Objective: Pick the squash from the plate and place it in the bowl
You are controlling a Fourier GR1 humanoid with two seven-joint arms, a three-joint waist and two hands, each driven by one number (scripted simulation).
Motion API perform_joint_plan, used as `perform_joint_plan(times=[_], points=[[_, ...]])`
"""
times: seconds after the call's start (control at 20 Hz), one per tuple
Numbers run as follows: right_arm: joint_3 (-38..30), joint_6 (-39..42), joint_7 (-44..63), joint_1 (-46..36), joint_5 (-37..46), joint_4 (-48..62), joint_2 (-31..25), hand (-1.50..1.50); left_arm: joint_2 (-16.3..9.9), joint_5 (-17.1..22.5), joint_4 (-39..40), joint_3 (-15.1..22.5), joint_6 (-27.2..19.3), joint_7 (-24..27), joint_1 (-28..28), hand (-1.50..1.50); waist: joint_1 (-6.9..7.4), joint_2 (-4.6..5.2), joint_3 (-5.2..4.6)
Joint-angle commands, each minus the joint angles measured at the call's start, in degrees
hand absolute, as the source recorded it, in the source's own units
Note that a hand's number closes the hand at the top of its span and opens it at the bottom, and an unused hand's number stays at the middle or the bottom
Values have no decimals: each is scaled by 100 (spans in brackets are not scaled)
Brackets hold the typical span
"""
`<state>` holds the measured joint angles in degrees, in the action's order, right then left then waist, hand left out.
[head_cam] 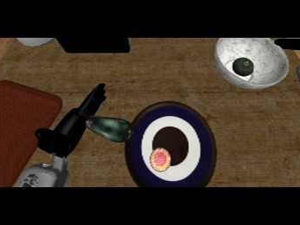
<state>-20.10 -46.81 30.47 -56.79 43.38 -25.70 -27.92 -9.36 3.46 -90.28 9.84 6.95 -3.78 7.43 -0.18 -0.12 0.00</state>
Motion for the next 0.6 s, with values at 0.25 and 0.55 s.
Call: perform_joint_plan(times=[0.25,0.55], points=[[-368,12,-464,2138,-938,-2358,-25,-150,38,-76,-162,-68,-139,-114,-252,0,-314,-111,-6],[-530,574,-555,4005,-1735,-4535,240,-150,119,-129,74,-72,-71,270,-273,0,-262,-66,-10]])
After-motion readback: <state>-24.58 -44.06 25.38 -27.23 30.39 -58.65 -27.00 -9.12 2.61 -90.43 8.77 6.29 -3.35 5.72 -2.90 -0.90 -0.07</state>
